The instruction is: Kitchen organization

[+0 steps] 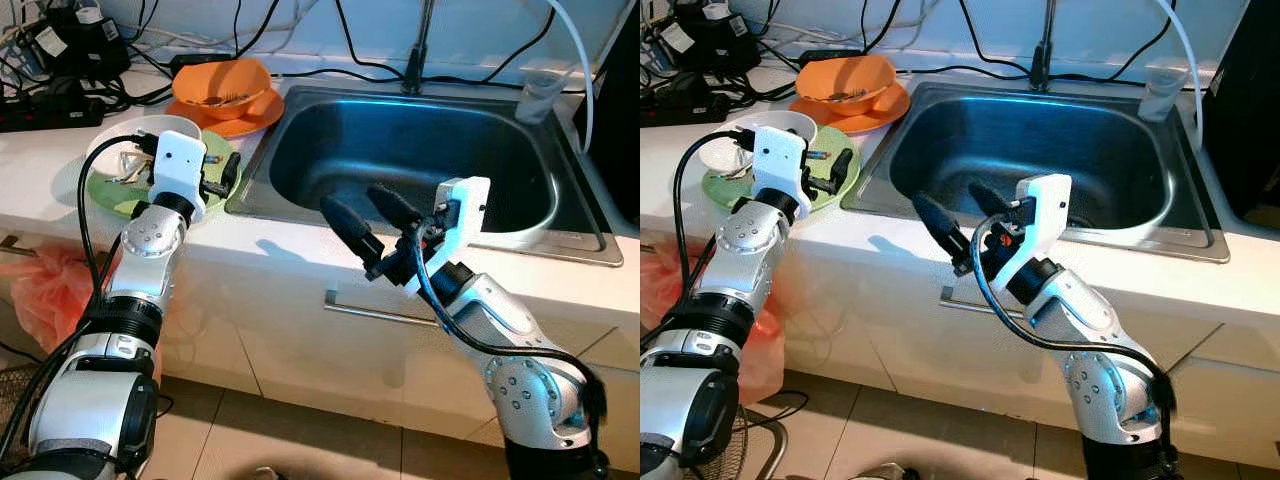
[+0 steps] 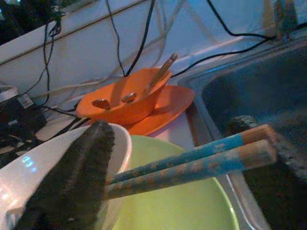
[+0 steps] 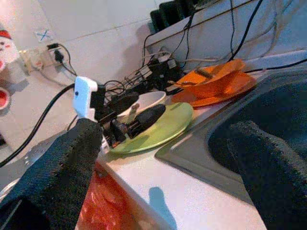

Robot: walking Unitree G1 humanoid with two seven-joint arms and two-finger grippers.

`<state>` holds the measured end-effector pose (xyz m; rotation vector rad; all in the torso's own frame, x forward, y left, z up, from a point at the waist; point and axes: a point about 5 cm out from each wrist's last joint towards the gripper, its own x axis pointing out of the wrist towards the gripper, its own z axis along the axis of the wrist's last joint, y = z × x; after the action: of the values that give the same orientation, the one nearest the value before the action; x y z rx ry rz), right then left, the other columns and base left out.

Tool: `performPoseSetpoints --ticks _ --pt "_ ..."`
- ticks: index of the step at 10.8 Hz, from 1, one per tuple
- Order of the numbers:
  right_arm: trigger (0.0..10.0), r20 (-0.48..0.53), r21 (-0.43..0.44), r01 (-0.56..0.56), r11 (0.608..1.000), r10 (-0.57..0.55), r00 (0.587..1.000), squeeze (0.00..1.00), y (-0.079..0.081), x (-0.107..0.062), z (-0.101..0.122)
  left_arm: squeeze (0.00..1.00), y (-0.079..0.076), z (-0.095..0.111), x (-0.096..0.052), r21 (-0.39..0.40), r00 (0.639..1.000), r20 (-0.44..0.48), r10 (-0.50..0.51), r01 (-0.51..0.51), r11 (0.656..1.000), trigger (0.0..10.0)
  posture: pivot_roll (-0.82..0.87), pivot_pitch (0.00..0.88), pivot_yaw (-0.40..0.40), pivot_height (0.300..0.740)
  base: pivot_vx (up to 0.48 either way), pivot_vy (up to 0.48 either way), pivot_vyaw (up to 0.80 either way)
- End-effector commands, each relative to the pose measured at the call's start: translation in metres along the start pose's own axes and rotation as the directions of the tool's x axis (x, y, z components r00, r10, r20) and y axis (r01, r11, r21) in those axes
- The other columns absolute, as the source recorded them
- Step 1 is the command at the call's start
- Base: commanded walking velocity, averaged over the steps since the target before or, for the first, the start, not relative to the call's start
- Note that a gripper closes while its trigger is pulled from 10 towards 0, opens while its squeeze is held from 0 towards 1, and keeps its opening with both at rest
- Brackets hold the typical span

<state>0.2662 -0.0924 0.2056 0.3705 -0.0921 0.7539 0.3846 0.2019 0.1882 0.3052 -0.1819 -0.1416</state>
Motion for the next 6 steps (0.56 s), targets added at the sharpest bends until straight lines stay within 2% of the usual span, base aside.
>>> performPoseSetpoints --ticks 1,6 --pt "10.0 0.008 -0.001 -0.028 1.0 0.028 1.0 0.0 0.0042 -0.0009 0.0038 0.0 0.0011 0.0029 0.0022 -0.018 1.0 0.011 -0.003 0.004 1.0 0.0 0.06 0.052 0.052 0.74 0.0 0.0 0.0" --pt "10.0 -0.006 -0.021 -0.011 1.0 0.01 1.0 0.0 0.0018 -0.0024 0.002 0.0 0.0016 0.0049 0.0018 -0.014 0.999 0.037 0.0 0.001 1.0 0.0 0.06 0.052 0.053 0.74 0.0 0.0 0.0"
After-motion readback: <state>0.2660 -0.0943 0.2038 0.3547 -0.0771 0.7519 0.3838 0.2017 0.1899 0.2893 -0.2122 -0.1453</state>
